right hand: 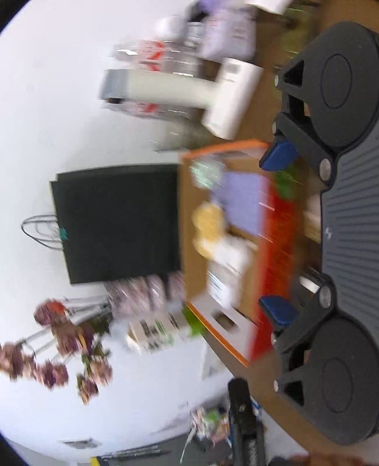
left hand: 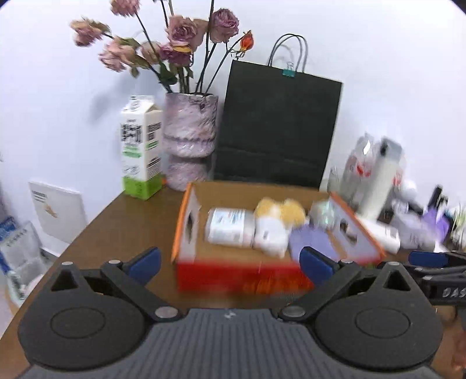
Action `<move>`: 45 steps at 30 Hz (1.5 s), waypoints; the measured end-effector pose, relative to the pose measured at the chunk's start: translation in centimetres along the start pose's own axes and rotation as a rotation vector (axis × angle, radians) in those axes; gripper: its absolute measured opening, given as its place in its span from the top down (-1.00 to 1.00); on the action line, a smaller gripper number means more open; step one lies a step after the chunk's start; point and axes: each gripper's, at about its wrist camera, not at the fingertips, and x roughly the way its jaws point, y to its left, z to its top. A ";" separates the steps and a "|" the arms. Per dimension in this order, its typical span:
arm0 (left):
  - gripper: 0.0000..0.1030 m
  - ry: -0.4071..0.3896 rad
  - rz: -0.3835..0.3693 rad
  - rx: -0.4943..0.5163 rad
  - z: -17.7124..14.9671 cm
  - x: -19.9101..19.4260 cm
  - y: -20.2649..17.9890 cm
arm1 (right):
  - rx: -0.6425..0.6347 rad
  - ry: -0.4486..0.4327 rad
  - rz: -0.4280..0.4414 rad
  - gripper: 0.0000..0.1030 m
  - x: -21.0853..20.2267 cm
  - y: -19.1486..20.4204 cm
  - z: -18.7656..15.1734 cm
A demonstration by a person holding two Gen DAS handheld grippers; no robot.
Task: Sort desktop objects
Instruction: 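Reach the left gripper to the white crumpled tissue and grasp it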
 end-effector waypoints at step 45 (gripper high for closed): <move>-0.97 0.197 -0.072 0.102 -13.9 -3.1 -1.2 | -0.035 -0.119 -0.163 -0.63 -8.3 3.6 -13.9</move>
